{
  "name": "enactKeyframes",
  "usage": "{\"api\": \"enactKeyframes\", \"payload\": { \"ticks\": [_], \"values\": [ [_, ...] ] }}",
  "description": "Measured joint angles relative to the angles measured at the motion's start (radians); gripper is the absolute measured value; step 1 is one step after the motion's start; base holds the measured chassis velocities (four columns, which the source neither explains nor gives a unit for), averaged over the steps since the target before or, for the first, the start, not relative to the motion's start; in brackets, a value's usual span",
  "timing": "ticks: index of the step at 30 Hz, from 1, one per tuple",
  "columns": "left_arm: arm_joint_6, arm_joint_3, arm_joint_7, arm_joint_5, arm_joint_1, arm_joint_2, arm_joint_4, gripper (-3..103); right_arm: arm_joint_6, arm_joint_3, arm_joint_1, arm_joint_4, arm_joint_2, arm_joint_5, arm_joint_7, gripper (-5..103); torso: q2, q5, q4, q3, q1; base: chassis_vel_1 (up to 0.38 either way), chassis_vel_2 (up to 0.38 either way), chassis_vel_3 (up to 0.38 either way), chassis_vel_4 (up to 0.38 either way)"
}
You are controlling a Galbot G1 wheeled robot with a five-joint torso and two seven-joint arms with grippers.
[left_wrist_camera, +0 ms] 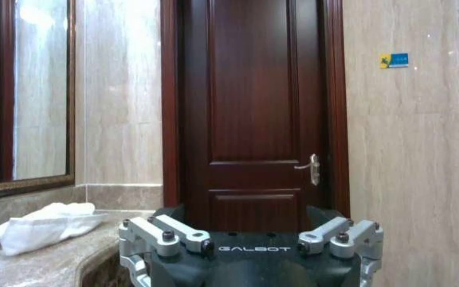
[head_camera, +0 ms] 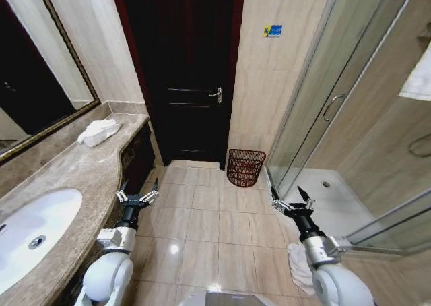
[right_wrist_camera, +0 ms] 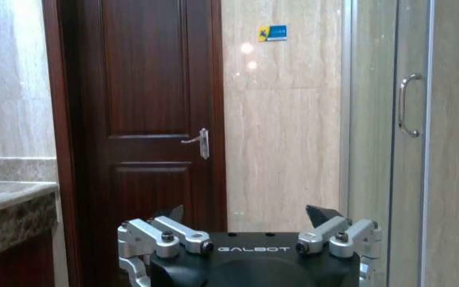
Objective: Discard the used towel into the hamper.
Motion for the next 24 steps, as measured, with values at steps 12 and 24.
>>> {"api": "enactKeyframes", "payload": {
  "ticks": [12, 24],
  "values": [
    [0.0, -0.001, 0.002, 0.002, -0.004, 0.002, 0.003, 100, -0.006, 0.005, -0.001, 0.001, 0.0, -0.004, -0.007, 100, 0.0, 0.0, 0.0, 0.0, 0.0, 0.0, 0.0, 0.0, 0.0],
    [-0.014, -0.001, 0.002, -0.004, -0.001, 0.005, 0.01, 100, -0.005, 0.004, 0.001, -0.009, 0.014, -0.021, -0.016, 100, 0.0, 0.0, 0.0, 0.0, 0.0, 0.0, 0.0, 0.0, 0.0]
  ]
}}
